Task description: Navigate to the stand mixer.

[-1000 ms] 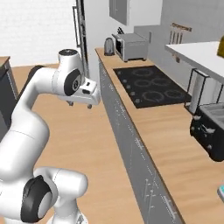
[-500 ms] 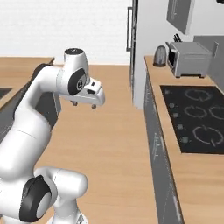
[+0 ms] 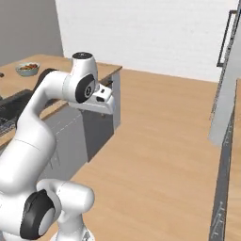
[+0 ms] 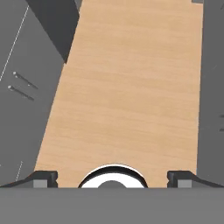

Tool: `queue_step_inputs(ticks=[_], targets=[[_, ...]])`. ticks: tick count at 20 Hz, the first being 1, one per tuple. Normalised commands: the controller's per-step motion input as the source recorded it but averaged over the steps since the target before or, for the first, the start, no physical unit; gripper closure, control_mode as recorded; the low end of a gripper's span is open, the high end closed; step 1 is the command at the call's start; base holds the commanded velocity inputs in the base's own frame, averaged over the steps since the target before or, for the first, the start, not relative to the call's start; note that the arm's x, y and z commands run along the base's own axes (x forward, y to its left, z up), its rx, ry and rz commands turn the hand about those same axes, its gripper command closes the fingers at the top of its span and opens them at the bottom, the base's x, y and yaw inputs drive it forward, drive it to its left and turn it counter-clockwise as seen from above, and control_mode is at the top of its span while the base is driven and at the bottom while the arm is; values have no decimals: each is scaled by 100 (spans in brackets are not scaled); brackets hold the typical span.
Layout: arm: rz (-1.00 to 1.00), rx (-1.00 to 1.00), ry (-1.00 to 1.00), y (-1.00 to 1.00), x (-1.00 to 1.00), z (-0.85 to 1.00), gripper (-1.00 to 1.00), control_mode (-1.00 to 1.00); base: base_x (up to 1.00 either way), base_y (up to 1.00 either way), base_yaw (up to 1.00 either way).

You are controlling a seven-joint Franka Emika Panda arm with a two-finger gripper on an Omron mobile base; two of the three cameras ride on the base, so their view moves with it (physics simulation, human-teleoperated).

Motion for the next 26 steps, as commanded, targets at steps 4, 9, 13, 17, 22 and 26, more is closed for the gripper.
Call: queue_step_inputs(ticks=[4, 9, 13, 17, 22, 26], targets=[[0, 0, 0, 0, 0, 0, -100, 100, 63, -6, 75], [0, 0, 0, 0, 0, 0, -100, 100, 70, -14, 74], [0, 0, 0, 0, 0, 0, -100, 100, 65, -18, 74], [0, 0, 0, 0, 0, 0, -100, 100, 49, -21, 76], [0, 0, 0, 0, 0, 0, -100, 100, 47, -20, 77], [0, 0, 0, 0, 0, 0, -100, 100, 41, -22, 77]])
